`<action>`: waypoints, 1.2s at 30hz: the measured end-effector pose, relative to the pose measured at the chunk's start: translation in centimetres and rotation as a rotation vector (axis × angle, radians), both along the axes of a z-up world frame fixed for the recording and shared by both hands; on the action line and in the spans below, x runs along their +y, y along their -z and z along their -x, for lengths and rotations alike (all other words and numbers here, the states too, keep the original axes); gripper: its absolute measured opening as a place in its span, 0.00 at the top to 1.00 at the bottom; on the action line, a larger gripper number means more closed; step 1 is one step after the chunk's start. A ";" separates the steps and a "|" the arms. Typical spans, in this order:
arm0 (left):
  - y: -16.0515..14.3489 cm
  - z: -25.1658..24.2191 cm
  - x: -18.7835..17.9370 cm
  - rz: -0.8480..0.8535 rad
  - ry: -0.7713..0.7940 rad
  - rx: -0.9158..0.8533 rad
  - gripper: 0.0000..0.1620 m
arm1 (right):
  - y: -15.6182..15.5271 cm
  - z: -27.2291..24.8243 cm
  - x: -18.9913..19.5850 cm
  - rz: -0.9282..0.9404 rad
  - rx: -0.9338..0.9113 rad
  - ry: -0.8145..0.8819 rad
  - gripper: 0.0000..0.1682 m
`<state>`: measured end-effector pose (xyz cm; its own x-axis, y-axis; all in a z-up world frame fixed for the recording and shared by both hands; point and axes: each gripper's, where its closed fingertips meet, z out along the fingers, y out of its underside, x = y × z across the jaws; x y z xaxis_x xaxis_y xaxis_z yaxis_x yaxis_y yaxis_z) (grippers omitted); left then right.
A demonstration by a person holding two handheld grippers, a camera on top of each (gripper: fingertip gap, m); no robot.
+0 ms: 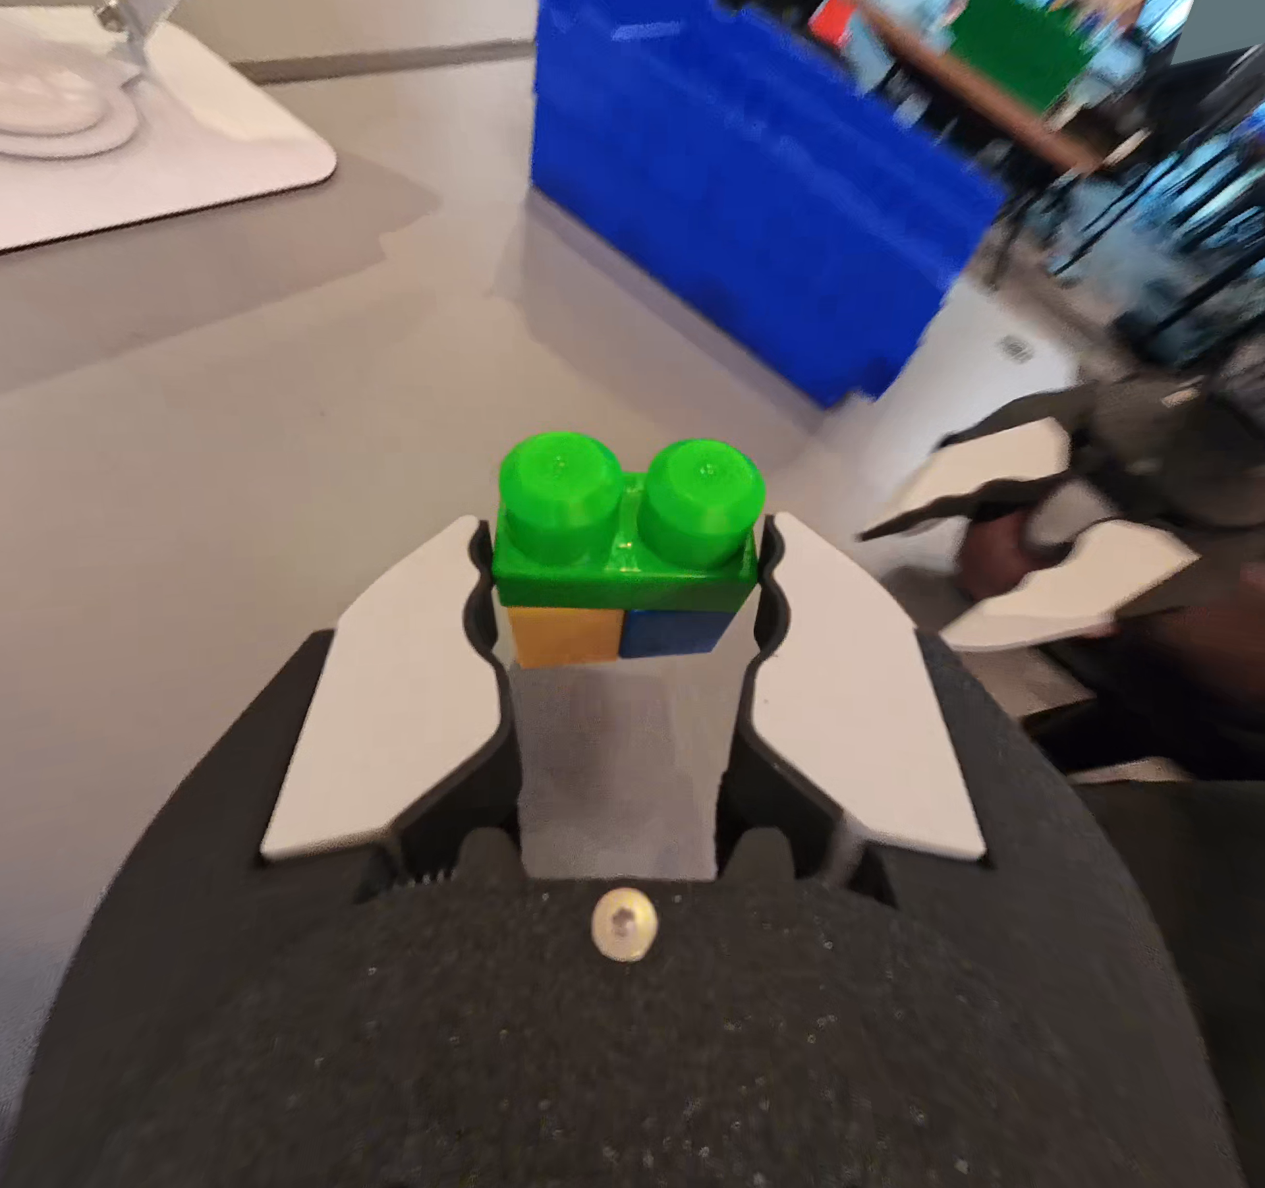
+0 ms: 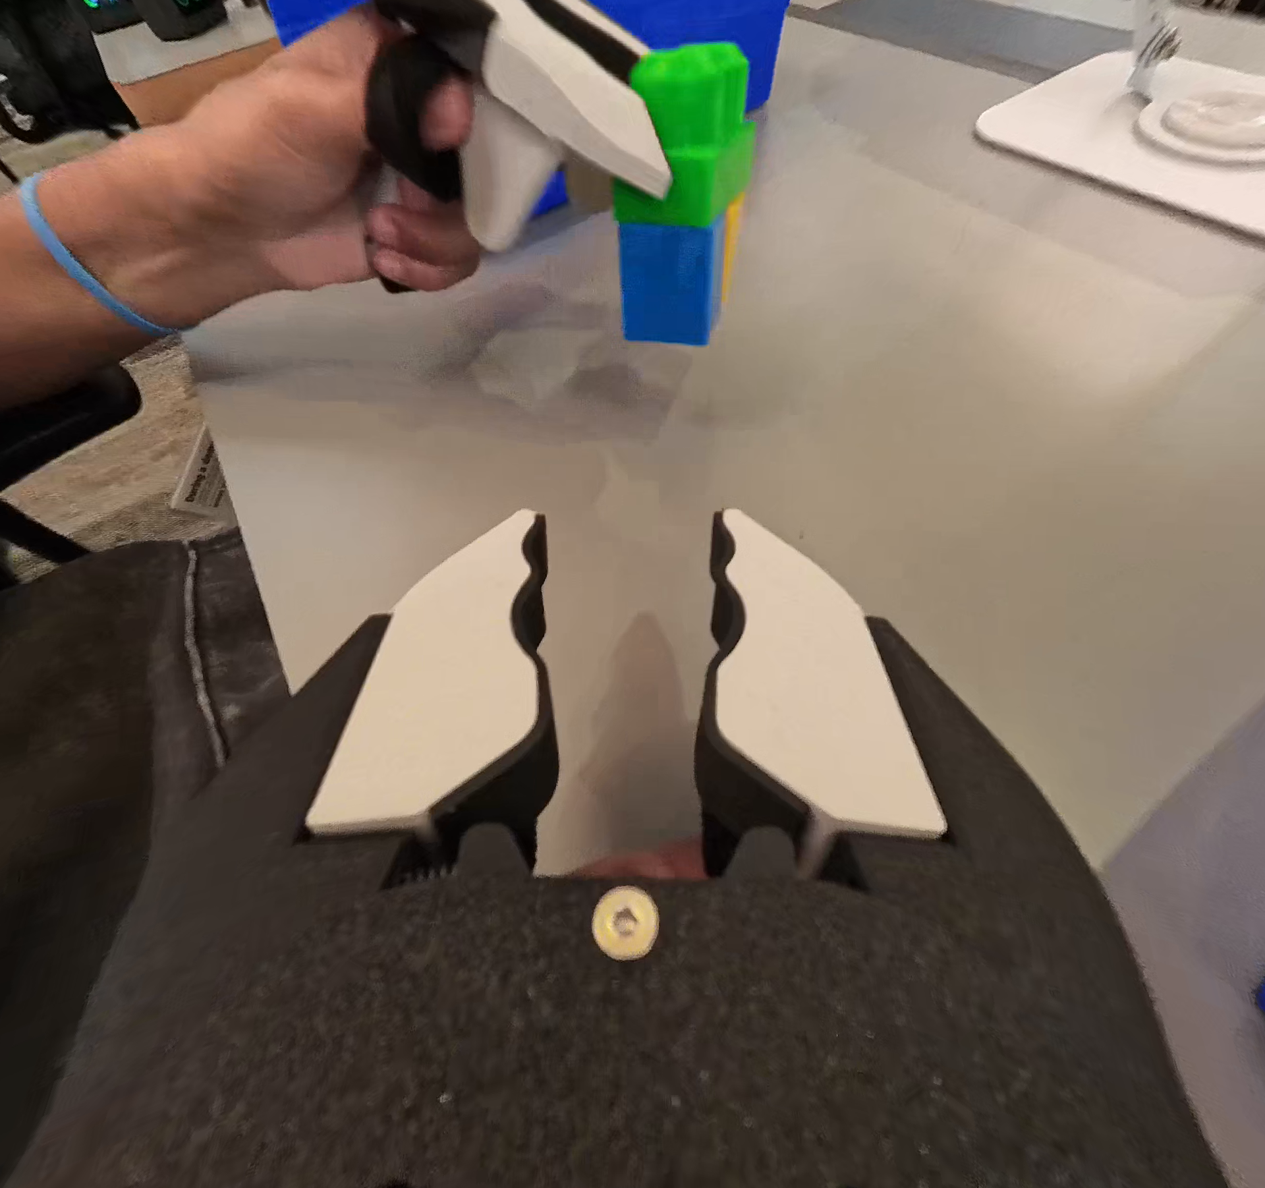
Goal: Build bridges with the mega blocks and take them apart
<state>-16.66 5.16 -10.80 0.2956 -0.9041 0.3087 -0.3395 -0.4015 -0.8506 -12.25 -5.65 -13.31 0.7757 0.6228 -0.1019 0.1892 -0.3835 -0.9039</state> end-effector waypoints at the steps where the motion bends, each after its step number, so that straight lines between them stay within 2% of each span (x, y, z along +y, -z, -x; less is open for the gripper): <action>1: -1.1 0.1 -0.3 0.043 0.018 -0.054 0.54 | -0.4 0.0 0.4 -0.029 -0.007 0.013 0.73; 4: -2.7 0.6 -0.4 0.120 0.008 -0.126 0.55 | -1.8 0.4 2.7 -0.091 -0.050 0.096 0.70; 8: -2.9 0.7 -0.1 0.195 -0.028 -0.167 0.55 | -4.1 3.1 5.9 -0.216 -0.160 0.171 0.67; 10: -2.8 0.7 0.0 0.217 -0.035 -0.175 0.55 | -4.3 3.7 7.7 -0.285 -0.265 0.226 0.68; 12: -2.8 0.7 -0.1 0.229 -0.034 -0.180 0.55 | -3.2 4.9 8.9 -0.242 -0.277 0.207 0.69; 13: -2.8 0.8 -0.1 0.235 -0.037 -0.184 0.55 | -2.7 5.5 9.0 -0.207 -0.251 0.187 0.76; 14: -2.7 0.9 0.0 0.235 -0.044 -0.181 0.55 | -2.5 5.7 9.2 -0.196 -0.221 0.189 0.77; 22: -2.1 0.9 0.4 0.258 -0.052 -0.187 0.56 | -0.9 5.1 9.1 -0.096 -0.243 0.158 0.78; 27: -5.1 3.1 2.6 0.262 -0.100 -0.296 0.56 | 2.3 4.2 8.2 0.004 -0.300 0.128 0.78; 33: -4.9 4.3 1.7 0.245 -0.074 -0.272 0.56 | 1.1 2.7 7.6 0.011 -0.234 0.141 0.78; 36: -4.0 3.8 0.0 0.209 -0.037 -0.214 0.56 | -2.7 1.1 6.7 -0.077 -0.264 0.160 0.78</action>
<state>-20.44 5.19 -6.82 0.2350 -0.8043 0.5457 -0.1433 -0.5840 -0.7990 -13.32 1.02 -10.60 0.8576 0.4891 0.1592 0.3644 -0.3593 -0.8591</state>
